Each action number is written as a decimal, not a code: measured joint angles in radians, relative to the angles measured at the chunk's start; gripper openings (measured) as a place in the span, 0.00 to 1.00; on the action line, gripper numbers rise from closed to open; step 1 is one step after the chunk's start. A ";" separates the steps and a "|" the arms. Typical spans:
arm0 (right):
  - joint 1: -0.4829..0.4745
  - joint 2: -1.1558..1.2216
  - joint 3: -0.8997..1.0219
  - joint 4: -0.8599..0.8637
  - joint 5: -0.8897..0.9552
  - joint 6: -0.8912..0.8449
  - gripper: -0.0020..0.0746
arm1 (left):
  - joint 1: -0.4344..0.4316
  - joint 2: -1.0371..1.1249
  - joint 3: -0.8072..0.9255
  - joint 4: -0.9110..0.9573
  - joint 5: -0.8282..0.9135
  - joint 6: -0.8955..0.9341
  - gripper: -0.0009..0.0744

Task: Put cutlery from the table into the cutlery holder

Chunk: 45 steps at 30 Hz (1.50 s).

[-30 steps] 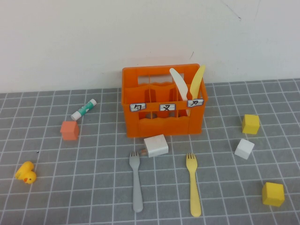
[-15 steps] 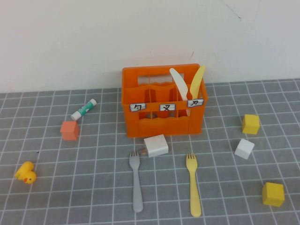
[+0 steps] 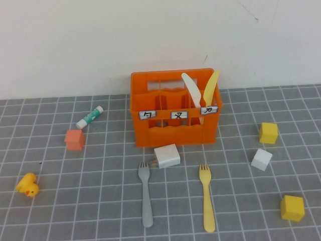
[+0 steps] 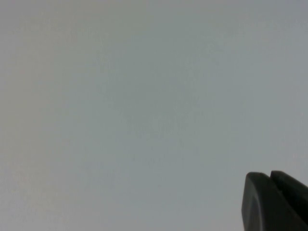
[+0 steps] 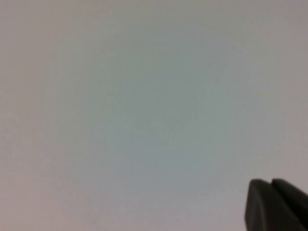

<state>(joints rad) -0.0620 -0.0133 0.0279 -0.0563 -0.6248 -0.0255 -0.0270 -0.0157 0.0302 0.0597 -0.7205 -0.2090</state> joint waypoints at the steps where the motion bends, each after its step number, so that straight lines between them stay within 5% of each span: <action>1: 0.000 0.000 0.000 0.005 -0.021 0.008 0.02 | 0.000 0.000 0.000 0.000 0.002 -0.002 0.01; 8: 0.000 0.000 -0.016 0.013 -0.029 0.031 0.02 | 0.000 0.000 -0.027 0.005 0.082 -0.159 0.01; 17: 0.000 0.004 -0.367 -0.041 0.324 0.026 0.02 | 0.000 0.002 -0.413 0.111 0.821 -0.243 0.01; 25: 0.000 0.150 -0.627 -0.046 0.837 -0.005 0.02 | 0.000 0.044 -0.486 0.119 1.191 -0.241 0.01; 29: 0.000 0.257 -0.636 0.023 1.062 -0.154 0.02 | 0.000 0.045 -0.410 0.006 1.205 -0.241 0.01; 36: 0.000 0.450 -0.636 0.343 1.310 -0.660 0.02 | 0.000 0.116 -0.300 -0.424 1.265 -0.066 0.01; 45: 0.000 0.625 -0.563 0.741 1.371 -1.019 0.02 | 0.000 0.514 -0.478 -0.595 1.424 0.219 0.01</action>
<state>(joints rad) -0.0620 0.6116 -0.5355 0.6848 0.7462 -1.0446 -0.0270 0.4980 -0.4479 -0.5358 0.7037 0.0096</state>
